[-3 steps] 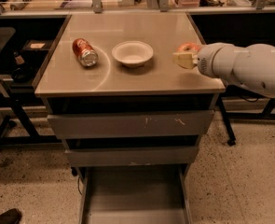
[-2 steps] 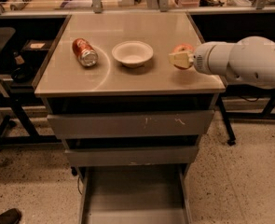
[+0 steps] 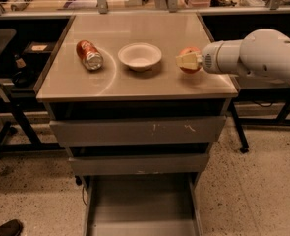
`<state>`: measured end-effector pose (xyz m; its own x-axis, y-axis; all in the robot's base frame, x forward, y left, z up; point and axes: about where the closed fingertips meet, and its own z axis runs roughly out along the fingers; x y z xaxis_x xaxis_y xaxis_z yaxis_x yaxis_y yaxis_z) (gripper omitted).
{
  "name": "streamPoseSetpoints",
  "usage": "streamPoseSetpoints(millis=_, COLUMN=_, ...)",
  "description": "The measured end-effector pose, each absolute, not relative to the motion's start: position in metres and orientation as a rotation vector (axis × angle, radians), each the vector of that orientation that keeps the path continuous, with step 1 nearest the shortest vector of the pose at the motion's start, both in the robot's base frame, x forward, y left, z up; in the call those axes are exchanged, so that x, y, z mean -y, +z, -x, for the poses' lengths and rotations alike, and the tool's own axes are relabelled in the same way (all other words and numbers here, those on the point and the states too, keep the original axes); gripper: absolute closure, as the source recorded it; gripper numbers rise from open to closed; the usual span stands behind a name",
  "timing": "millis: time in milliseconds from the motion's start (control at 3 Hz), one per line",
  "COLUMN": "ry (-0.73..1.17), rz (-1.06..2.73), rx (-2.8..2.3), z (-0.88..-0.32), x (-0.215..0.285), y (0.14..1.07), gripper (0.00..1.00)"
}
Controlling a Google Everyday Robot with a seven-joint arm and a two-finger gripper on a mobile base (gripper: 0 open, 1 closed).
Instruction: Pick apple from bottom drawer and place on counter
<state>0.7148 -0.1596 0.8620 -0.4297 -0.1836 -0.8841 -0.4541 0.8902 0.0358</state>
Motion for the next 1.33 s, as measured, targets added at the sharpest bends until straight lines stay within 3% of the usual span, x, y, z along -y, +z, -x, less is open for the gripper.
streamPoseSetpoints(millis=1333, ry=0.343, rz=0.443, rx=-2.065, z=-0.721, x=0.167, y=0.841, gripper=1.00)
